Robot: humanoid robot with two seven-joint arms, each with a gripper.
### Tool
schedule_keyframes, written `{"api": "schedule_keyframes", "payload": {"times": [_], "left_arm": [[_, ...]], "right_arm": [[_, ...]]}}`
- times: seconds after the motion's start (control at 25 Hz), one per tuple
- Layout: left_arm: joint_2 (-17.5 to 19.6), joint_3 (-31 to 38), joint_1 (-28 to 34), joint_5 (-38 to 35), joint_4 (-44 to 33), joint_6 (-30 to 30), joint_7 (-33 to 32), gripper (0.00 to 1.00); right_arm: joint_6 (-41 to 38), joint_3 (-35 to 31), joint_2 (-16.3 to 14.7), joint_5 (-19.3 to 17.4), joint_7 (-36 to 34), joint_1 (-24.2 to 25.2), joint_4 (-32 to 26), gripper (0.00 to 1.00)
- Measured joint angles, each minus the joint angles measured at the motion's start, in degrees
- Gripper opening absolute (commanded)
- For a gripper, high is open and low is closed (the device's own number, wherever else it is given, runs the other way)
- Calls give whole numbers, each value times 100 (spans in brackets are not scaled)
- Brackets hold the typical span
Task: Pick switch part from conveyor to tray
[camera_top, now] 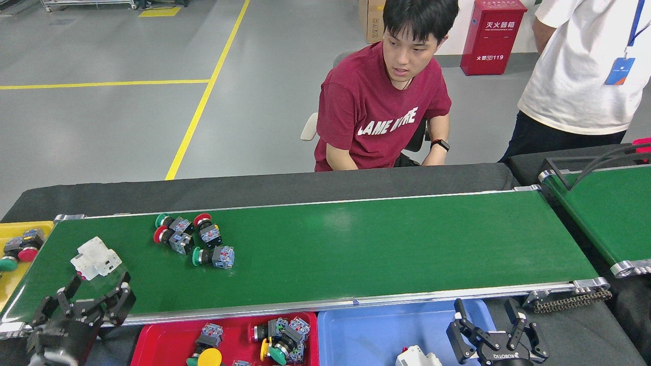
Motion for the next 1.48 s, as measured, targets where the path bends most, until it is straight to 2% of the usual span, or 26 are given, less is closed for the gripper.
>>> {"api": "schedule_keyframes", "payload": {"times": [0.32,0.56,0.72,0.84,0.88,0.96,1.0,1.04,1.08,1.16,1.28,1.48], "left_arm": [[324,-22,-374,-70,876,406,-51,100],[522,-84,-952,-72,1747,747,-48,99],[797,-671,-1492,-73,2584,1170,100,99],[880,-1225,-2048,-73,3425,1794,423,97],[880,-1371,-2237,-73,3693,1975,532,92],[879,-1630,-2629,-73,4257,2323,773,77],[879,-1707,-2777,-73,4473,2428,860,57],[879,-1742,-2867,-71,4626,2499,921,41],[880,-1748,-2935,-51,4758,2535,994,30],[880,-1754,-2974,16,4945,2586,1090,14],[881,-1782,-3002,27,5148,2604,1233,6],[966,-1839,-3040,27,5278,2642,1308,4]], "right_arm": [[-2,89,0,0,0,0,0,99],[-2,95,0,0,-1,0,0,99],[-2,97,0,0,-1,0,-1,99],[-2,99,-5,0,-2,-1,-1,99],[-2,100,-5,0,-4,-1,-1,99],[-2,102,-7,0,-4,-1,-1,99],[-3,103,-7,0,-4,-1,-1,99],[-3,103,-7,0,-4,-1,-1,99],[-3,103,-7,0,-4,-1,-1,99],[-4,103,-7,0,-5,-7,-1,99],[-7,166,-7,0,-6,-21,-1,99],[-13,318,-8,0,-6,-21,-1,99]]}}
